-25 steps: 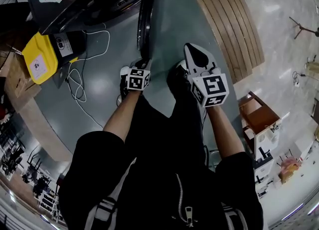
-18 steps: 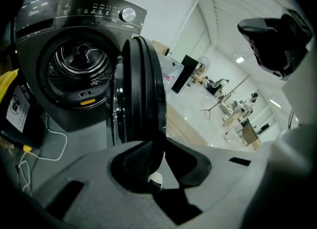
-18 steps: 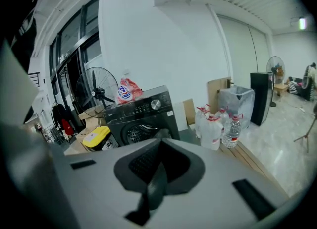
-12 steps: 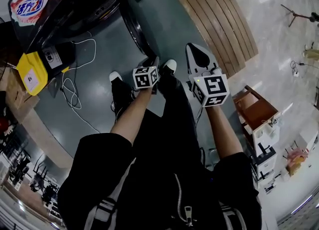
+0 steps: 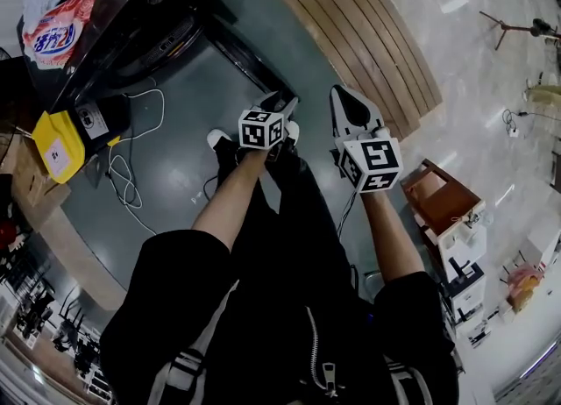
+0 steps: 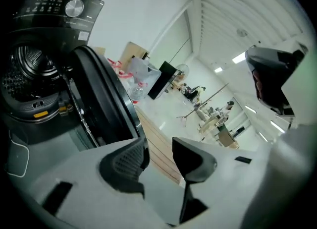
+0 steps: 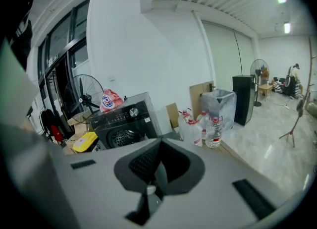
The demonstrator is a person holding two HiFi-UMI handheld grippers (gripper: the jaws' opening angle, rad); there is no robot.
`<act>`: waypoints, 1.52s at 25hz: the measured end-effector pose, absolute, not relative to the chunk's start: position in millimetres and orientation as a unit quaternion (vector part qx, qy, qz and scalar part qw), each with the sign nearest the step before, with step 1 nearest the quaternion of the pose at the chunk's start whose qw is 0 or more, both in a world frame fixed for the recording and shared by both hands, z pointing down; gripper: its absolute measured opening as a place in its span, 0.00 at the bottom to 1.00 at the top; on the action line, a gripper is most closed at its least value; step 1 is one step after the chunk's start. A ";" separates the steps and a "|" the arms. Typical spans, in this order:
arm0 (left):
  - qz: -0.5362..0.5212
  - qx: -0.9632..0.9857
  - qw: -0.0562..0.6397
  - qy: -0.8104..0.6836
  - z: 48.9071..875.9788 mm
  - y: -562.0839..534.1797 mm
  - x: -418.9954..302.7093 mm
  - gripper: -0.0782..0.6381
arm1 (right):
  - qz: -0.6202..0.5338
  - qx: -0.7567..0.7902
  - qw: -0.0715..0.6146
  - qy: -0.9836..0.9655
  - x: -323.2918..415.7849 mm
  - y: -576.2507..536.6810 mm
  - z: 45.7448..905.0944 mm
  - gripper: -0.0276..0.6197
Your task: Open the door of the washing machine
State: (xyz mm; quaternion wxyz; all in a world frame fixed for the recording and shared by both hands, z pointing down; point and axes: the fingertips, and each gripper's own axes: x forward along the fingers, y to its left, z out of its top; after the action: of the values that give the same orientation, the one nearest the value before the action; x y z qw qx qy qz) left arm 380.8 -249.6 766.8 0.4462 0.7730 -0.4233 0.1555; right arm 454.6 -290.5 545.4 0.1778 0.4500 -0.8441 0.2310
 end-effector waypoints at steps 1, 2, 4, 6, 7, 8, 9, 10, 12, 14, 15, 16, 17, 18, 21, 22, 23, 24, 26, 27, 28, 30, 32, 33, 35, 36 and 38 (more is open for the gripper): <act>0.155 0.778 0.436 -0.424 758.1 -254.0 379.2 0.35 | 0.229 0.449 0.176 -0.846 453.9 -294.4 540.9 0.05; 0.157 0.784 0.423 -0.427 748.1 -257.5 374.2 0.34 | 0.227 0.447 0.175 -0.847 450.8 -298.4 536.3 0.05; 0.162 0.793 0.391 -0.439 725.6 -261.9 355.0 0.32 | 0.225 0.438 0.170 -0.853 437.0 -306.2 526.8 0.05; 0.165 0.799 0.357 -0.456 701.5 -265.2 327.7 0.29 | 0.221 0.422 0.168 -0.863 413.9 -312.3 517.1 0.05; 0.165 0.799 0.342 -0.466 689.5 -266.9 311.3 0.27 | 0.217 0.412 0.168 -0.869 398.8 -314.9 512.2 0.05; 0.164 0.798 0.330 -0.477 677.6 -268.4 293.1 0.25 | 0.213 0.400 0.168 -0.875 381.5 -317.2 507.4 0.05; 0.163 0.795 0.318 -0.489 665.7 -269.7 273.6 0.21 | 0.208 0.388 0.169 -0.882 362.6 -319.5 502.6 0.05; 0.162 0.792 0.307 -0.501 653.7 -271.0 253.4 0.18 | 0.204 0.377 0.169 -0.888 342.7 -321.9 497.7 0.05; 0.160 0.786 0.286 -0.524 630.0 -271.9 213.2 0.12 | 0.195 0.356 0.166 -0.899 302.7 -325.4 487.0 0.05; 0.154 0.780 0.271 -0.542 608.5 -270.3 175.7 0.11 | 0.183 0.335 0.164 -0.910 263.3 -326.9 475.3 0.05; 0.147 0.778 0.265 -0.550 597.9 -269.7 157.9 0.11 | 0.175 0.324 0.162 -0.915 243.8 -327.4 469.4 0.05; 0.138 0.776 0.259 -0.558 586.7 -269.1 140.9 0.11 | 0.167 0.313 0.161 -0.921 224.7 -327.4 463.9 0.05; 0.129 0.775 0.251 -0.566 575.5 -268.3 124.5 0.11 | 0.159 0.302 0.160 -0.926 206.2 -326.9 458.8 0.05; 0.122 0.773 0.242 -0.573 564.3 -266.9 108.6 0.11 | 0.152 0.293 0.158 -0.931 188.5 -325.5 454.2 0.05; 0.113 0.769 0.218 -0.591 534.9 -257.9 63.8 0.11 | 0.134 0.276 0.152 -0.940 142.1 -316.6 441.9 0.05; 0.111 0.765 0.210 -0.598 526.4 -254.3 49.6 0.11 | 0.131 0.272 0.149 -0.942 128.9 -313.4 438.0 0.05; 0.108 0.761 0.203 -0.606 518.8 -250.4 35.9 0.11 | 0.128 0.267 0.146 -0.944 116.5 -310.4 434.1 0.05; 0.104 0.757 0.197 -0.614 512.1 -246.5 22.7 0.11 | 0.126 0.261 0.143 -0.946 104.7 -307.5 430.3 0.05; 0.098 0.749 0.189 -0.628 501.9 -238.0 -1.6 0.11 | 0.120 0.247 0.139 -0.952 82.5 -301.3 423.3 0.05; 0.096 0.744 0.186 -0.634 498.1 -233.6 -12.2 0.11 | 0.116 0.239 0.139 -0.954 72.8 -298.0 420.4 0.05; 0.093 0.740 0.183 -0.640 494.8 -229.2 -21.4 0.11 | 0.111 0.232 0.139 -0.956 64.1 -294.7 417.9 0.05; 0.087 0.731 0.179 -0.652 488.9 -221.8 -37.5 0.11 | 0.103 0.219 0.140 -0.960 49.0 -289.8 413.7 0.05; 0.082 0.724 0.174 -0.663 482.9 -216.0 -51.2 0.11 | 0.095 0.210 0.139 -0.963 36.3 -286.3 409.5 0.05; 0.079 0.721 0.171 -0.667 479.8 -213.3 -57.0 0.11 | 0.092 0.205 0.139 -0.964 30.8 -284.1 407.5 0.05; 0.073 0.716 0.167 -0.674 474.2 -208.7 -66.8 0.11 | 0.087 0.195 0.140 -0.967 21.2 -278.9 404.7 0.05; 0.071 0.714 0.164 -0.677 471.9 -207.5 -71.2 0.11 | 0.085 0.190 0.142 -0.968 17.0 -276.8 404.2 0.05; 0.065 0.711 0.161 -0.682 468.3 -207.3 -78.2 0.11 | 0.081 0.181 0.145 -0.969 11.0 -274.3 404.1 0.05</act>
State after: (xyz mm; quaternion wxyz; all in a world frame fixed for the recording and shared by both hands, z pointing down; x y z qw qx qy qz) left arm -78.2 -207.3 468.3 0.1614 0.7106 -0.6817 0.0655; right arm 11.0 -274.3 404.1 0.1455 0.1810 -0.9693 0.0814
